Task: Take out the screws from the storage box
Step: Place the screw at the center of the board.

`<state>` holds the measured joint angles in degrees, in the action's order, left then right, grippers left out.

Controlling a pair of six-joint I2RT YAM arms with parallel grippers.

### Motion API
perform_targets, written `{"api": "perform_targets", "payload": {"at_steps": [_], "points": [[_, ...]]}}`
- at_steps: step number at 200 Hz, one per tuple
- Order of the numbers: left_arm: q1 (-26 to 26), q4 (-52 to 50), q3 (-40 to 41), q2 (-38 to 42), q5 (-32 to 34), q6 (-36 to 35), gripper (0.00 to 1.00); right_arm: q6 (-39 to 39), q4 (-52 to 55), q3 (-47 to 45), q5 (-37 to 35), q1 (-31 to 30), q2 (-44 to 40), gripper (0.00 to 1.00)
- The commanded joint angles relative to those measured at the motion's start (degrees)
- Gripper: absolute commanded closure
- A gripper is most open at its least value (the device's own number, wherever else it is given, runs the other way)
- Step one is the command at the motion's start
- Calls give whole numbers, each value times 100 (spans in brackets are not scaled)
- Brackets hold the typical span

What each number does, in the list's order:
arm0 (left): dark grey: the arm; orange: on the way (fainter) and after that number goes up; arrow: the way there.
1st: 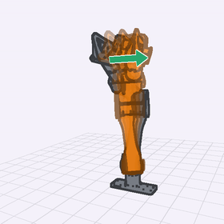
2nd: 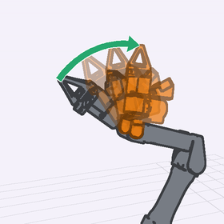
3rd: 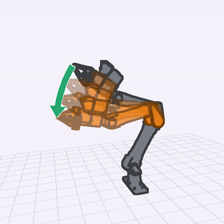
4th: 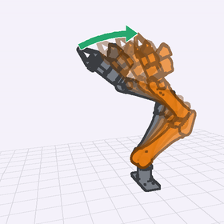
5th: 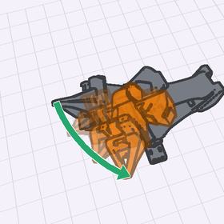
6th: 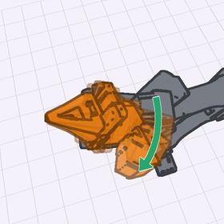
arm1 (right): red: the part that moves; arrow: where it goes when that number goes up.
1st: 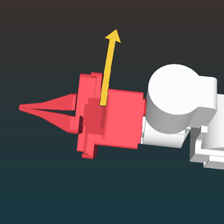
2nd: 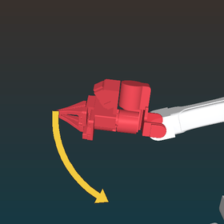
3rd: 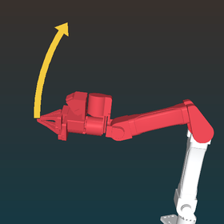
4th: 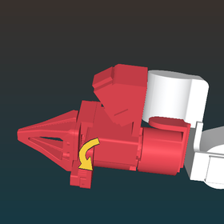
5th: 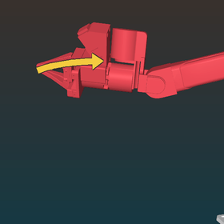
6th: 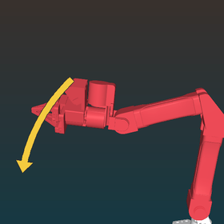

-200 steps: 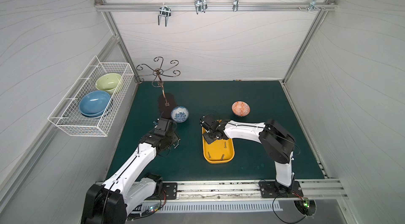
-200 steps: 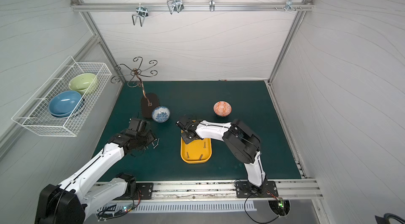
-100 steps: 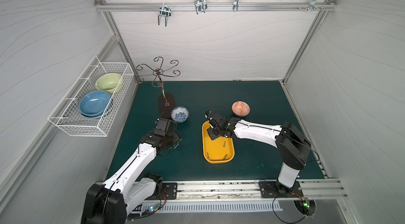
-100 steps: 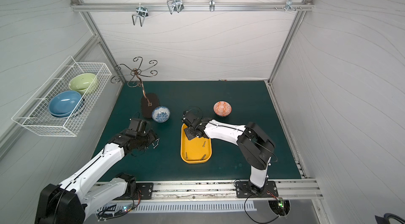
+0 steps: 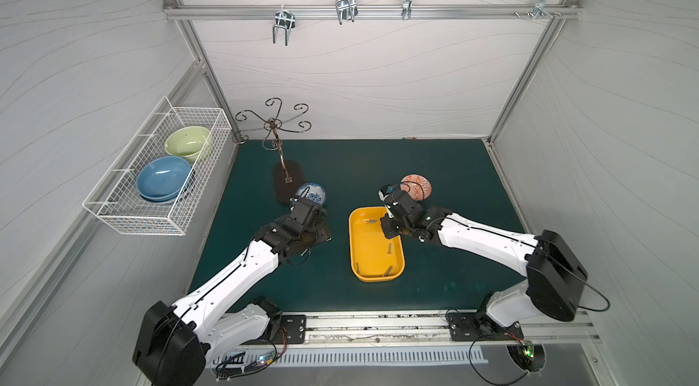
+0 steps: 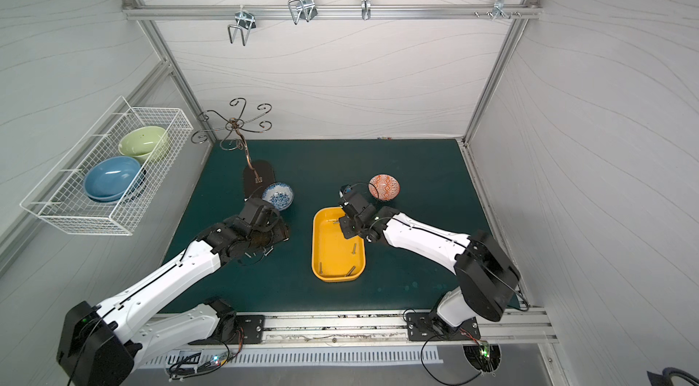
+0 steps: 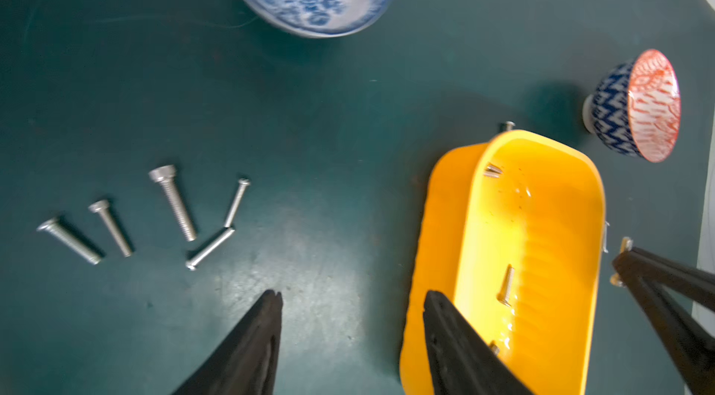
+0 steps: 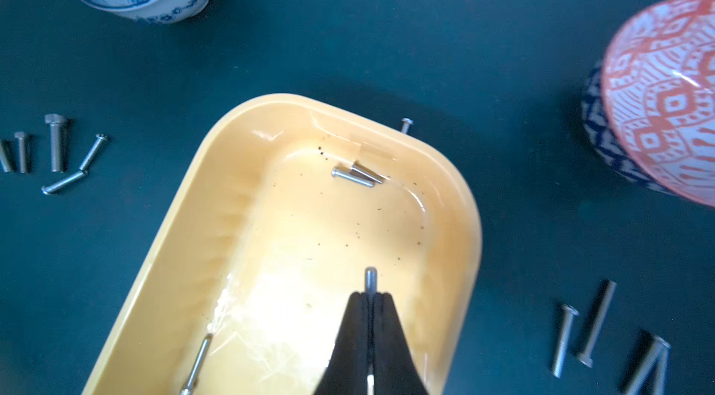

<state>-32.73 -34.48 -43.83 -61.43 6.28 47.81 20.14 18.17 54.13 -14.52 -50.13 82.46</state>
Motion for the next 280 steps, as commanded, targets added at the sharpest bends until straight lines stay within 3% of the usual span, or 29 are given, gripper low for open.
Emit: {"api": "perform_targets", "payload": {"at_steps": [1,51,99,173,280], "points": [[-366,-100,-473,-286,333,67,39,207,-4,-427,-140,300,-587,100],[-1124,-219,-1233,-1095,576,-1,40,610,-98,-1323,-138,1327,-1324,100],[-1407,-271,-2001,-2006,386,-571,40,730,-503,-1592,305,2002,-835,100],[-1428,-215,-2732,-3134,6,-1162,42,652,-713,-1381,424,2222,49,100],[-1420,19,-3128,-3994,18,-2023,45,567,-824,-1240,478,2244,426,97]]}}
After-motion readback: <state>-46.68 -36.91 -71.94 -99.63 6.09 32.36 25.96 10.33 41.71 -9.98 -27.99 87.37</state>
